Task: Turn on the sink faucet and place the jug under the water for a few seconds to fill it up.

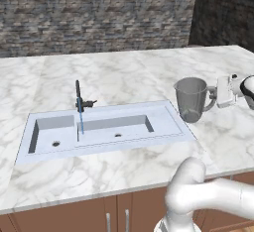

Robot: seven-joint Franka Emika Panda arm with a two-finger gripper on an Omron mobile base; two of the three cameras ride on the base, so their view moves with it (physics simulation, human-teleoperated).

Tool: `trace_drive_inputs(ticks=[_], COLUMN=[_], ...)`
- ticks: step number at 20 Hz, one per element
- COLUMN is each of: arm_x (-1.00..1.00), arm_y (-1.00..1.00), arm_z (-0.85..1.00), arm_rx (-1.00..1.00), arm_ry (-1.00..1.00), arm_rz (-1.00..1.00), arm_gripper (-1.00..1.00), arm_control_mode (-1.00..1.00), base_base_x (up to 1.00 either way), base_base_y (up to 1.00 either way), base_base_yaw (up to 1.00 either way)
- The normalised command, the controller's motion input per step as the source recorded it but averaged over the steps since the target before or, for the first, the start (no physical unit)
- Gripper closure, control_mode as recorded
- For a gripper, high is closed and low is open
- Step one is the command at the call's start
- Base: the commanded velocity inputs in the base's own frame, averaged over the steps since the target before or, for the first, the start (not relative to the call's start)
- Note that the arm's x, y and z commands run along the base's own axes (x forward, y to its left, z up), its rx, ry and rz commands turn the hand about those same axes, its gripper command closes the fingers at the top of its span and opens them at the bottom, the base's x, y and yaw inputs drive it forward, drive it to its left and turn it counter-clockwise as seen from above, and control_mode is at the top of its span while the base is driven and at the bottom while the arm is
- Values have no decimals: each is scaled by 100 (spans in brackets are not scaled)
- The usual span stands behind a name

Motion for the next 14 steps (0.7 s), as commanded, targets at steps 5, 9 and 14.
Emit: trace_drive_inputs(ticks=[5, 9, 14], arm_x=[4, 2, 0], arm_y=[100, 100, 100], arm_z=[0, 17, 8], arm_rx=[-16, -7, -3], arm_ry=[7, 4, 7], arm_rz=[-6, -2, 0], arm_gripper=[100, 100, 100], arm_control_mode=[-100, -100, -100], base_base_x=[0, 0, 0], base_base_y=[0, 0, 0], base_base_yaw=[0, 0, 0])
